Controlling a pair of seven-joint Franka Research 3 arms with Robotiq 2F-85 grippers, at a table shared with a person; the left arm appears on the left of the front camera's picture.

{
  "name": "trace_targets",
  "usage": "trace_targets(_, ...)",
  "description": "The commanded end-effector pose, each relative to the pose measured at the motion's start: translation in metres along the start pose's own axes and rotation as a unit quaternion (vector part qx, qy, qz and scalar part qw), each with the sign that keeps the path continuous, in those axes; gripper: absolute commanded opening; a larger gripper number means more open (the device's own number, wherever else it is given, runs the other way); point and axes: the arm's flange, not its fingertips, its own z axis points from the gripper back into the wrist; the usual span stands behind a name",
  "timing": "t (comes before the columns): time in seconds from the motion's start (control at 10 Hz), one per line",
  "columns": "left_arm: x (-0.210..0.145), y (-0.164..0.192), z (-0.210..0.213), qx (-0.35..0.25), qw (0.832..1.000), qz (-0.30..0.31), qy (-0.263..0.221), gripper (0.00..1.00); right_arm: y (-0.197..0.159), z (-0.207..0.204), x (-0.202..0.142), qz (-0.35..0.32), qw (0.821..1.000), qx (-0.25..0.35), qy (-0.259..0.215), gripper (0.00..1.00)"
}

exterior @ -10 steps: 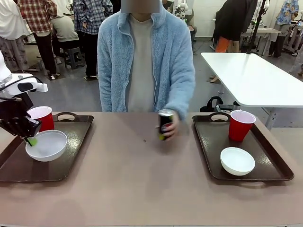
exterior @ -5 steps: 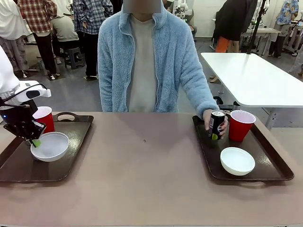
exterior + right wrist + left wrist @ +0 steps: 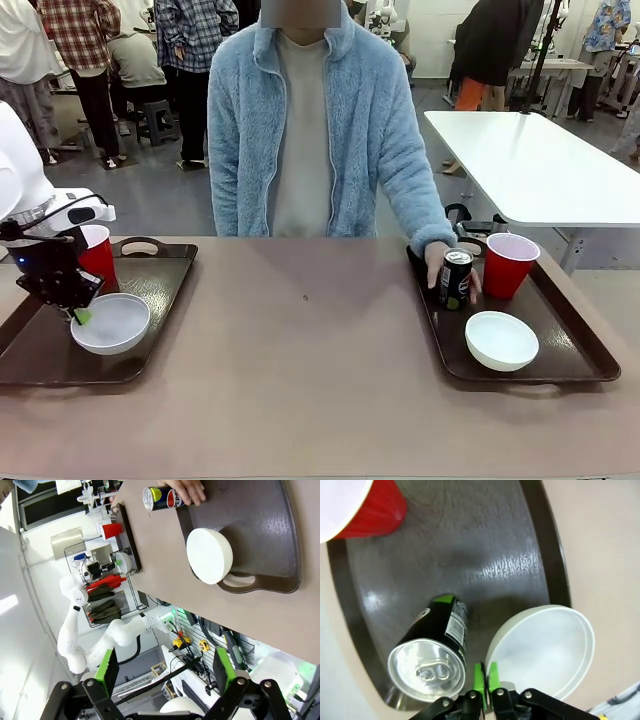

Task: Prepare tableware on both trays.
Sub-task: Pick up a Picnic Bowl from the table and place it on a Handle tray.

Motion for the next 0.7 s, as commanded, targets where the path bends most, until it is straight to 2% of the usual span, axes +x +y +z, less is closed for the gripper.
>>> trace_targets(0.0,-0.051,-0.006,-0.045,0.012,0.999,0.007,0.031,0.0,0.001,-0.001,-0.003,0.002,1.0,0.003,0.0,0.99)
trace_targets(0.6,-0.052,-0.009,-0.031,0.024,1.0,-0.012,0.015,0.0,0.001,-0.001,-0.003,0.002,1.0,0.003,0.0,0.99)
